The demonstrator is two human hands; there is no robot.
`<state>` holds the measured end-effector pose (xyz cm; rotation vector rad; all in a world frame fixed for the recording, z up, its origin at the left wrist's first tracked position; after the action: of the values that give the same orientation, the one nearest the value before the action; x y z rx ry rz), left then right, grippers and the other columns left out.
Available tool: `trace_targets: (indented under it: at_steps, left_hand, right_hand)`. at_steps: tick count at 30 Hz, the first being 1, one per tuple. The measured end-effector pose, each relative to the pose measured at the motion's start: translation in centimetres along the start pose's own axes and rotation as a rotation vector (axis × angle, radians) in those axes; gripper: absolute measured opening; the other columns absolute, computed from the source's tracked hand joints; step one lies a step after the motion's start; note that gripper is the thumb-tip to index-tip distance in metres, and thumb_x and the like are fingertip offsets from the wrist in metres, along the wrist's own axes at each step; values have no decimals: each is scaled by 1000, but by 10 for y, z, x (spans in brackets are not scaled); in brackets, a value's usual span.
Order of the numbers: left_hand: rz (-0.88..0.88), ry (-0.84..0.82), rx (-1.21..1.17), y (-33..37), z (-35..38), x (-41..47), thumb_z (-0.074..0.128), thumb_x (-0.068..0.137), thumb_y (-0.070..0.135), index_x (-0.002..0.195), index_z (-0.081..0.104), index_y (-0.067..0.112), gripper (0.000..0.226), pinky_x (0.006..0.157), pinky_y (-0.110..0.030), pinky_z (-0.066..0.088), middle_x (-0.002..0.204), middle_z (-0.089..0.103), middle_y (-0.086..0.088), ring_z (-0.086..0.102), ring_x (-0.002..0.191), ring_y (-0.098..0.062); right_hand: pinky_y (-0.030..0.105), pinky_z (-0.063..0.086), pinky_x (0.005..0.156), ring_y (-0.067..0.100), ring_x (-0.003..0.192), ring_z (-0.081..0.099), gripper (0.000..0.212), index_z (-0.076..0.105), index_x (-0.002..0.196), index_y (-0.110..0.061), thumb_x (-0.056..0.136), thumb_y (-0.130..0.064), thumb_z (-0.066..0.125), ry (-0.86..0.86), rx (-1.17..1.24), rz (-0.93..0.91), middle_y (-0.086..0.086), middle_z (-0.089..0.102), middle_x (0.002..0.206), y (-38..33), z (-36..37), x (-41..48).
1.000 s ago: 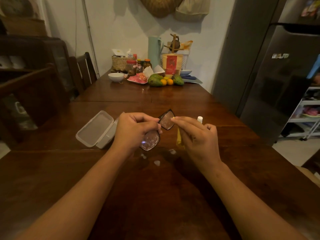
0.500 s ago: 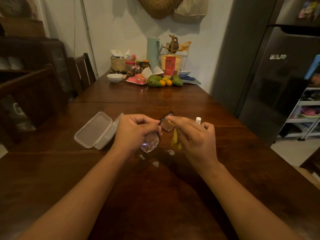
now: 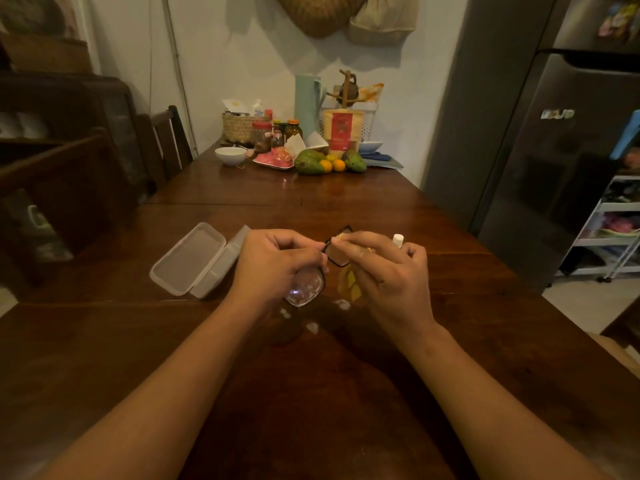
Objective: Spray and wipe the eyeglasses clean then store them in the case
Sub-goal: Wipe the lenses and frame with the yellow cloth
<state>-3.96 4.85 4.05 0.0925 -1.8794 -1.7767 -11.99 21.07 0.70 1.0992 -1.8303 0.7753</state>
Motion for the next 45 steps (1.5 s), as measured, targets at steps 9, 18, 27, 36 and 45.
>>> trace_targets:
  at_steps: [9,18,27,36,45]
  left_hand:
    - [-20,1,12,-1,-3,1,72,75,-7,72,76,4,12,72,-40,57,67,72,-19,70,66,-28]
    - [-8,17,71,-3,-4,1,74,72,-7,71,75,8,15,61,-23,53,63,73,-8,70,63,-16]
    - [17,44,51,0,-6,3,72,71,-11,74,75,1,12,68,-33,57,67,73,-18,69,67,-26]
    - [0,28,-40,2,-4,2,67,73,-16,76,71,-10,8,63,-30,58,65,69,-25,67,60,-27]
    - [-64,-47,-64,1,-8,3,69,74,-13,81,72,-8,8,60,-30,58,66,70,-21,68,60,-26]
  right_hand:
    - [38,32,72,4,107,62,27,68,122,-31,98,-25,58,-36,33,52,-17,63,128,10,-2,-3]
    - [37,29,72,5,109,62,27,71,119,-28,96,-22,58,-98,95,-43,-14,67,127,3,-1,-2]
    - [40,30,72,8,106,64,27,71,119,-28,95,-21,59,-131,139,-99,-14,66,128,-2,-3,-2]
    - [43,36,79,4,114,60,27,72,117,-26,94,-17,63,-88,205,-10,-12,65,128,6,-3,-5]
    - [50,42,86,2,117,56,32,65,125,-28,97,-15,61,-81,160,96,-17,60,126,16,-4,-5]
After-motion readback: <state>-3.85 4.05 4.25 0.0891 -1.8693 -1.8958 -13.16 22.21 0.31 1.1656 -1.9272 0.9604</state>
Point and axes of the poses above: each hand's wrist, its own x-axis towards the middle knuckle, its own z-axis out of the palm, y = z × x, the point moved 2 cm from there along x, towards the middle knuckle
